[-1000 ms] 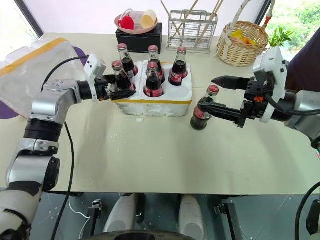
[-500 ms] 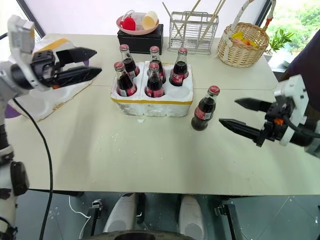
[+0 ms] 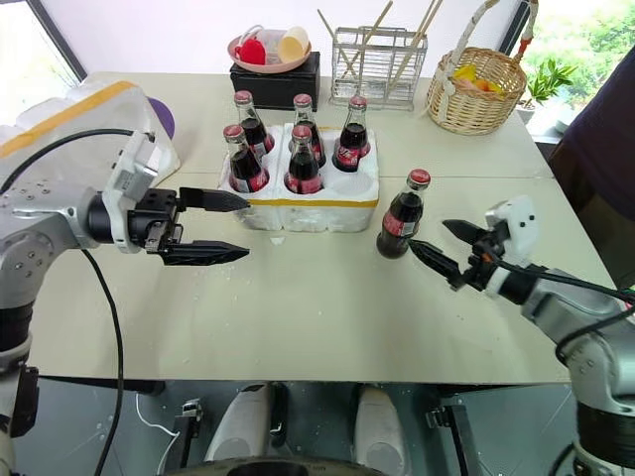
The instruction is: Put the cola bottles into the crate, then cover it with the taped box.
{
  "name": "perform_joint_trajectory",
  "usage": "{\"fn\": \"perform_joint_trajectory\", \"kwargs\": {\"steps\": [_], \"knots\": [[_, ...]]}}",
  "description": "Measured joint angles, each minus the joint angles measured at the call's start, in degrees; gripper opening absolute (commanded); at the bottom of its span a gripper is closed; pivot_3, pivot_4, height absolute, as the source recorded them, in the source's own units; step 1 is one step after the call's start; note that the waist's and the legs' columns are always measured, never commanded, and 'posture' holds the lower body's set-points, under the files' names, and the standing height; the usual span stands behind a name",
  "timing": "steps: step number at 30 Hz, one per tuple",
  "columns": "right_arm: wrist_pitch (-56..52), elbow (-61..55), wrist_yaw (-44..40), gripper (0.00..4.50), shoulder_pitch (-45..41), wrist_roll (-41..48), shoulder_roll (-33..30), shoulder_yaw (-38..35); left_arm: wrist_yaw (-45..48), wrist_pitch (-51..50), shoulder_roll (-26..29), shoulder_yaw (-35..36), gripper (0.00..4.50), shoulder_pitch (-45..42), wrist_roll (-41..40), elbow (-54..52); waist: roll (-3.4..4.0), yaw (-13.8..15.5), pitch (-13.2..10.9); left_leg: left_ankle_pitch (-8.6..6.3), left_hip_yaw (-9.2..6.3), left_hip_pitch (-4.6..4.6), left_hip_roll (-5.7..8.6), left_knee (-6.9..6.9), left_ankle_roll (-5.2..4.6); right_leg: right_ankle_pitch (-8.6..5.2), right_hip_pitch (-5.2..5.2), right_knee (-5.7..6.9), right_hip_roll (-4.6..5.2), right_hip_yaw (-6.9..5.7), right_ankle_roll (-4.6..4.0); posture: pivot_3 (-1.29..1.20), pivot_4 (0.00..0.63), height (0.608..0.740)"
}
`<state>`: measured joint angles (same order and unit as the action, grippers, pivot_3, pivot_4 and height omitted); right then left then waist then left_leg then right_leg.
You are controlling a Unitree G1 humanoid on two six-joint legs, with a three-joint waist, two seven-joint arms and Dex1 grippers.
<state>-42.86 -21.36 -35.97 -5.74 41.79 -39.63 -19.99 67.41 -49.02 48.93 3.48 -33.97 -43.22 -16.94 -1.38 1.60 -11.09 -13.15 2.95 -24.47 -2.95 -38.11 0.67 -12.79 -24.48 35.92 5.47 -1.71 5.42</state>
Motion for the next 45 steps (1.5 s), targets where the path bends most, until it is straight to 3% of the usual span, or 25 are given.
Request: {"fn": "perform_joint_trajectory", "kwargs": {"steps": [10,12,15,21,25,30,35,40,45], "knots": [[4.08,11.02,-0.34,4.5,-8.52,-4.83,5.19,8.09,-1.29,1.03,-0.52,-0.48,4.45,-1.17,0.25,0.17,0.01,-1.06,0.0,0.0,-0.01,0.01,0.0,0.02,-0.01,0.0,-0.01,0.04,-0.01,0.0,0.03,0.0,0.15,0.74],[4.96,12.8,-0.6,3.96,-9.65,-5.66,6.15,8.99,-1.39,1.12,-0.52,-0.49,4.5,-1.17,0.42,0.39,0.01,-1.07,0.0,0.0,-0.01,0.01,0.0,0.02,-0.01,0.0,-0.01,0.04,-0.02,0.0,0.03,0.0,0.15,0.74],[6.21,14.09,-1.26,2.75,-10.64,-6.34,7.08,9.55,-1.62,1.19,-0.52,-0.49,4.5,-1.16,0.78,0.49,0.01,-1.04,0.0,0.0,-0.01,0.0,0.0,0.03,-0.01,0.0,-0.01,0.04,-0.02,0.0,0.03,0.0,0.15,0.74],[3.82,11.4,-3.68,2.76,-9.63,-4.49,4.67,8.74,-2.59,1.18,-0.37,-0.36,4.5,-0.04,0.82,0.55,0.07,-0.97,-0.05,0.0,0.0,-0.01,0.0,0.05,-0.01,-0.01,-0.04,0.05,-0.01,0.0,0.04,0.0,0.15,0.74],[-0.97,5.98,-7.54,2.76,-10.61,2.42,-2.03,4.36,-3.89,1.14,-0.11,0.9,4.5,1.0,0.62,0.46,0.27,-0.93,-0.17,0.0,0.01,-0.04,0.0,0.06,0.0,-0.01,-0.07,0.04,0.0,0.02,0.04,0.0,0.15,0.74],[-4.16,6.44,-7.35,2.76,-27.64,7.38,-4.01,3.13,-5.32,1.16,-0.38,1.98,4.5,1.6,0.21,0.07,0.28,-2.24,-0.18,0.0,-0.01,0.01,-0.02,0.1,0.0,0.0,-0.12,0.1,-0.04,0.02,0.03,0.0,0.15,0.74],[-1.24,13.61,-6.37,2.76,-38.91,2.06,0.07,9.92,-5.88,2.26,-0.89,1.88,4.5,0.9,0.43,0.71,0.24,-2.29,-0.16,-0.01,-0.02,-0.03,-0.02,0.19,-0.03,-0.01,-0.13,0.08,-0.05,0.0,0.07,0.0,0.15,0.74],[0.35,23.81,-3.54,2.76,-40.06,-5.57,6.66,17.15,-6.45,3.24,-1.17,1.84,4.5,0.0,0.76,1.06,0.25,-2.07,-0.17,0.0,0.01,-0.21,0.0,0.17,-0.03,0.09,-0.24,0.08,-0.02,0.0,0.25,0.0,0.15,0.74],[4.63,26.65,-3.31,2.76,-40.39,-9.74,10.49,18.79,-6.76,3.31,-1.3,1.84,4.5,0.03,0.76,1.06,0.24,-2.25,-0.16,0.0,-0.02,-0.35,-0.01,0.17,-0.03,0.12,-0.41,0.13,-0.04,-0.03,0.29,0.0,0.15,0.74]]}}
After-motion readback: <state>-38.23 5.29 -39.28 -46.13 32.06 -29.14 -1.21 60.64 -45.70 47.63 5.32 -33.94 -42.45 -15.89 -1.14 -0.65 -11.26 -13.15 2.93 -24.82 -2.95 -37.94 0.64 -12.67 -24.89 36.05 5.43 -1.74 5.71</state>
